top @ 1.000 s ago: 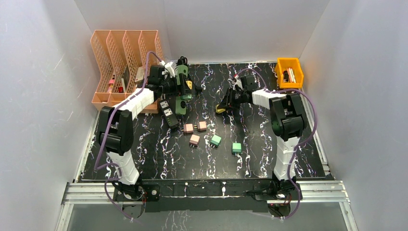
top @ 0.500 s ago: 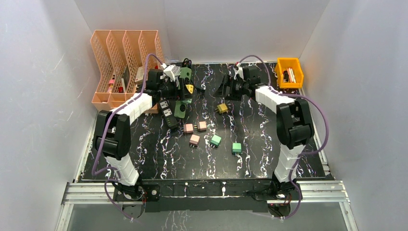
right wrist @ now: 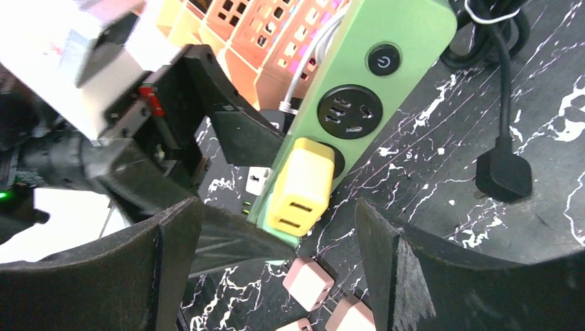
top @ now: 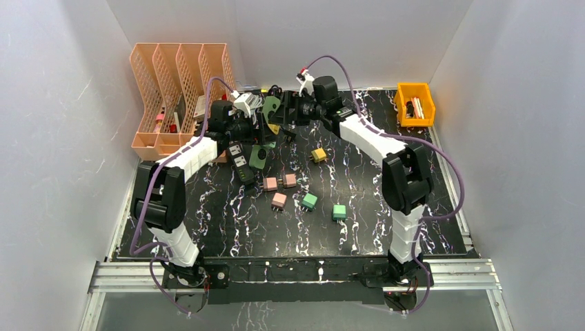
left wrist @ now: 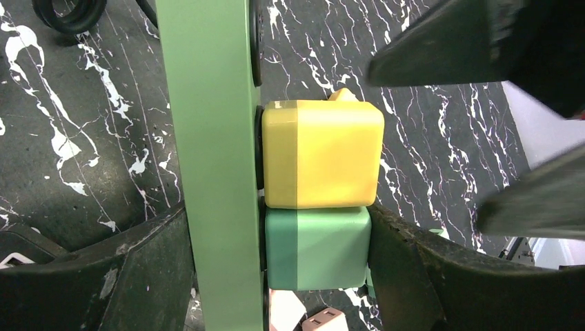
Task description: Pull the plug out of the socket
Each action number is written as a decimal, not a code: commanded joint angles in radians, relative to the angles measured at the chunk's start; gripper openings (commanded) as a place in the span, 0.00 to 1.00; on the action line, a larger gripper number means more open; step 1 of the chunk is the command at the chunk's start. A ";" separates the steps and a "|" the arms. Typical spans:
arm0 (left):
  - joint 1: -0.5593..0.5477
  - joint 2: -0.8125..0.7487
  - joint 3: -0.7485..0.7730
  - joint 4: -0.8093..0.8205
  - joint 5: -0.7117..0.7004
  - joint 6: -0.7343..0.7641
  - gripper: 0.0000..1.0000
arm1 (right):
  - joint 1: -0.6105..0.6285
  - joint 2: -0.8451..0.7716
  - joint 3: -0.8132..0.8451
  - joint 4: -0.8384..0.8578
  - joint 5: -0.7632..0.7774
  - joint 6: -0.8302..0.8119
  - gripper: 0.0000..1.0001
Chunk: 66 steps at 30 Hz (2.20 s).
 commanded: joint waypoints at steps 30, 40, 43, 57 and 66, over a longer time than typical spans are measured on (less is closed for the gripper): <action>-0.015 -0.098 0.002 0.110 0.034 0.019 0.48 | 0.099 0.163 0.351 -0.338 0.200 -0.127 0.00; -0.016 -0.094 0.012 0.088 0.022 0.035 0.48 | -0.017 0.063 0.061 0.094 -0.269 0.059 0.00; -0.016 -0.096 0.014 0.087 0.024 0.036 0.48 | -0.037 0.089 0.057 0.087 -0.295 0.083 0.00; -0.017 -0.081 0.026 0.073 0.015 0.040 0.47 | 0.094 0.024 0.277 -0.315 0.247 -0.288 0.00; -0.017 -0.076 0.025 0.066 -0.012 0.043 0.47 | -0.060 0.016 0.098 -0.098 -0.147 -0.042 0.00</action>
